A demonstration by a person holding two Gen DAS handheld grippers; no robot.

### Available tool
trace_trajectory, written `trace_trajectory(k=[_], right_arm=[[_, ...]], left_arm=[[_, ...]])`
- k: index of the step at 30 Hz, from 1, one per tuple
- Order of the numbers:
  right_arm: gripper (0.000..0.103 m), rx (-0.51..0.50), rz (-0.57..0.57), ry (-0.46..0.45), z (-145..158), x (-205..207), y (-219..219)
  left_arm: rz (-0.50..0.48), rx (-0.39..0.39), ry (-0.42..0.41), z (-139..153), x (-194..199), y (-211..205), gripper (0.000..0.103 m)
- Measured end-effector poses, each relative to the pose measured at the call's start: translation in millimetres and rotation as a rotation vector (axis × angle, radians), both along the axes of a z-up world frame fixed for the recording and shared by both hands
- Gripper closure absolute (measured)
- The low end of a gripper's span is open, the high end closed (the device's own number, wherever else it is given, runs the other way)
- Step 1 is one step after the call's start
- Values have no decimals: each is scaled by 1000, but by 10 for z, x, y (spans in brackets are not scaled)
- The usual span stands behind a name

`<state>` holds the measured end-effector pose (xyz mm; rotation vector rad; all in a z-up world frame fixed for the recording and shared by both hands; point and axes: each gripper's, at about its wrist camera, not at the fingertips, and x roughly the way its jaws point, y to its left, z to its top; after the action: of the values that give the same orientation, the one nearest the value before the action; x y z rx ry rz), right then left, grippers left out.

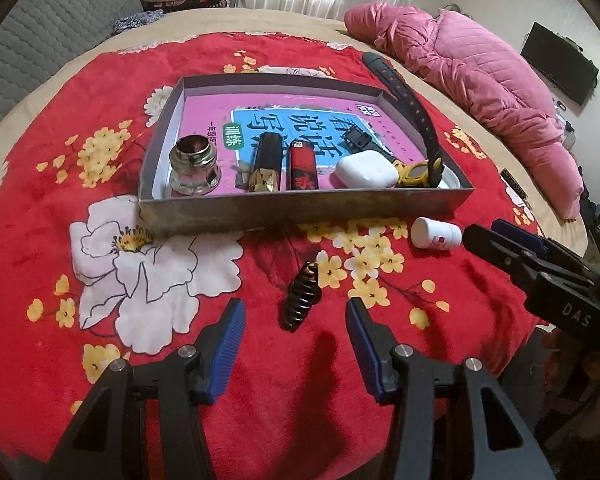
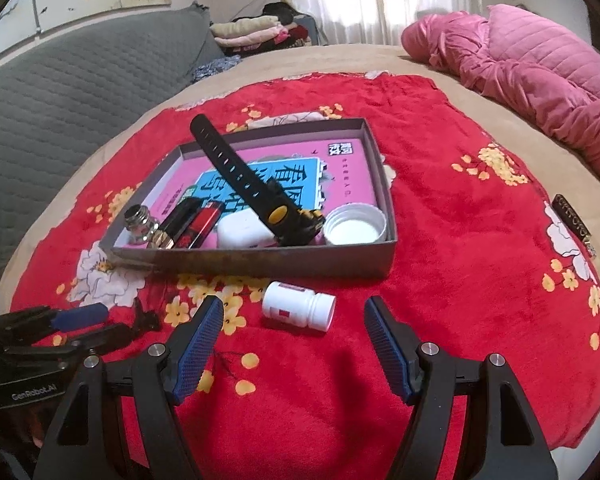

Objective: Organize rigid objects
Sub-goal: 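Close the left tool on the black coil spring while the right tool grasps the white pill bottle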

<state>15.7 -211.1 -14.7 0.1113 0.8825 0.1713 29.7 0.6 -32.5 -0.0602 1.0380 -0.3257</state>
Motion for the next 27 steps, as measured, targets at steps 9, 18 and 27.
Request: trace_trajectory(k=[9,18,27], right_arm=[[29,-7,22,27,-113,8,78],[29,-15,-9,59,-269,107,142],[29,-36,-95,88,-432,278,134]], left_arm=[[0,7,17,-90,40,-29,51],[7,20,20,-198,130,-80,53],[-30,9,15,-257,188,-160,86]])
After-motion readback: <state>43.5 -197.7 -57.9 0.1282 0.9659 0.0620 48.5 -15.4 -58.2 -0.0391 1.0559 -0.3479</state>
